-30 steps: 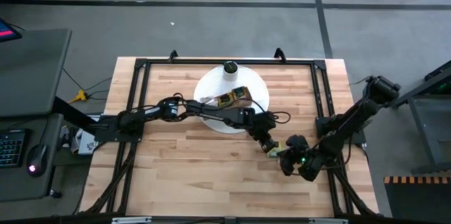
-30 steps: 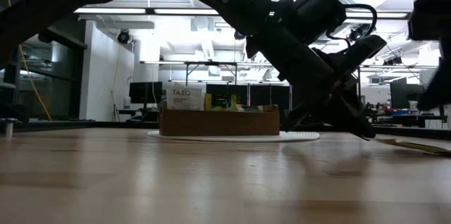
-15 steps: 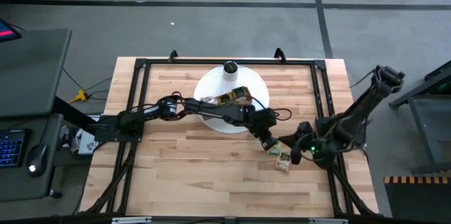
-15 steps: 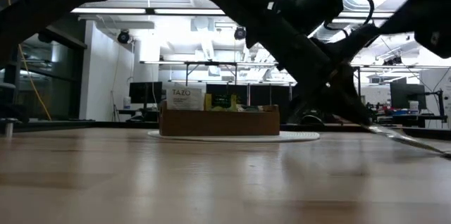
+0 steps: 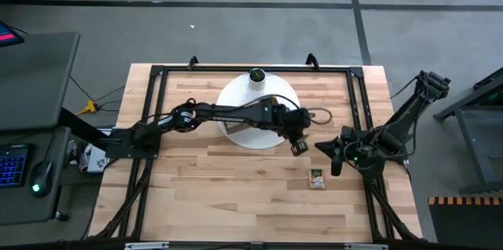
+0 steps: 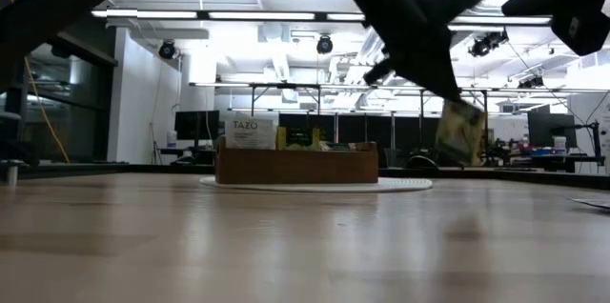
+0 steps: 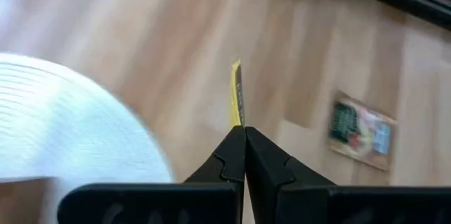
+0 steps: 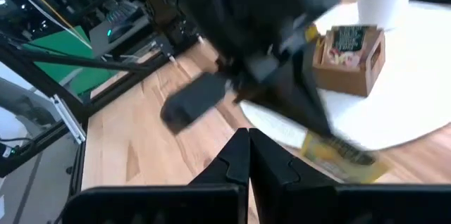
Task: Pick & Place Tea
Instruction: Put the yellow tea bag into the middle section of the wooden organizer
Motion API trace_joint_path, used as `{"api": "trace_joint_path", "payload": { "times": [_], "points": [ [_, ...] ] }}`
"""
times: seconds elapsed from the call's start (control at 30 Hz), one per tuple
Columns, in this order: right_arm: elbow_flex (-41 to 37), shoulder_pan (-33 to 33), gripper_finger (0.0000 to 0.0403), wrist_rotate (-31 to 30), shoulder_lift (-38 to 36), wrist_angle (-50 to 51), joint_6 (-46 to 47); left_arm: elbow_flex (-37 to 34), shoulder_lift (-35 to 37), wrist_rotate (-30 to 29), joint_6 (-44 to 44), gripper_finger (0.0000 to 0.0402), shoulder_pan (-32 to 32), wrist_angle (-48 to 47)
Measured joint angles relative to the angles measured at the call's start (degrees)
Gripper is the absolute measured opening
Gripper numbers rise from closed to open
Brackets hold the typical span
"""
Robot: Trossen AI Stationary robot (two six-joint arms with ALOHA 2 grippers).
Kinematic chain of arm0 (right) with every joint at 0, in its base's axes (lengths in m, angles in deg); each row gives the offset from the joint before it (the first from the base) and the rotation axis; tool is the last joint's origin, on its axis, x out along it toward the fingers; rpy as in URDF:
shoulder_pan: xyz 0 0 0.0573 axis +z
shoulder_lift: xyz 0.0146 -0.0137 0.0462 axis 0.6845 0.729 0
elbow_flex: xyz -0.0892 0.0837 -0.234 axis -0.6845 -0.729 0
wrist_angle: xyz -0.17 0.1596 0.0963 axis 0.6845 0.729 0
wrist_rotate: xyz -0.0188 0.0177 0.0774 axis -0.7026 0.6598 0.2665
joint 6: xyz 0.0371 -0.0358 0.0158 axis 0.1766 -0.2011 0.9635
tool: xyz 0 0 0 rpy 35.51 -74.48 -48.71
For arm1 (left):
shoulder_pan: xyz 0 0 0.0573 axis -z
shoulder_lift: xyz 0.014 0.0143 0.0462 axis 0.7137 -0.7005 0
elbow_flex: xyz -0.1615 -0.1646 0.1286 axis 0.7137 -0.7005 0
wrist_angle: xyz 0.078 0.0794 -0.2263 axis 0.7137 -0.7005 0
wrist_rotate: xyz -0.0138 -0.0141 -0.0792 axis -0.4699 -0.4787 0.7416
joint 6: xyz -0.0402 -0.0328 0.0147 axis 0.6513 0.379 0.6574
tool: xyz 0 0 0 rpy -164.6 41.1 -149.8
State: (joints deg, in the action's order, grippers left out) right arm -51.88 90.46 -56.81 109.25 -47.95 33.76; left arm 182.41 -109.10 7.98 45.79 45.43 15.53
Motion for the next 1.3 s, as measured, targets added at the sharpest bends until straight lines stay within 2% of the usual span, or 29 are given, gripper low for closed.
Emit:
{"api": "trace_joint_path", "payload": {
  "times": [0.37,0.57,0.9,1.1,1.3],
  "points": [
    [0.0,-0.1,0.0,-1.5,-1.9,0.3,-2.8,-0.1,5.7,-7.4,-2.0,0.0,-2.1,-5.8],
    [0.0,-0.1,0.0,-1.5,-2.4,0.3,-3.8,-0.1,9.1,-9.5,-2.6,0.0,-4.6,-9.4],
    [0.0,-0.1,0.0,-1.4,-2.4,0.3,-5.4,-0.1,19.5,-9.4,-5.5,0.0,-9.1,-9.2],
    [0.0,-0.1,0.0,-1.3,-2.4,0.3,-5.8,-0.2,26.3,-6.7,-8.2,0.0,-11.6,-13.0],
    [0.0,-0.1,0.0,-1.2,-2.4,0.1,-6.3,-0.1,32.8,-2.7,-9.2,0.0,-14.8,-11.5]
  ]
}}
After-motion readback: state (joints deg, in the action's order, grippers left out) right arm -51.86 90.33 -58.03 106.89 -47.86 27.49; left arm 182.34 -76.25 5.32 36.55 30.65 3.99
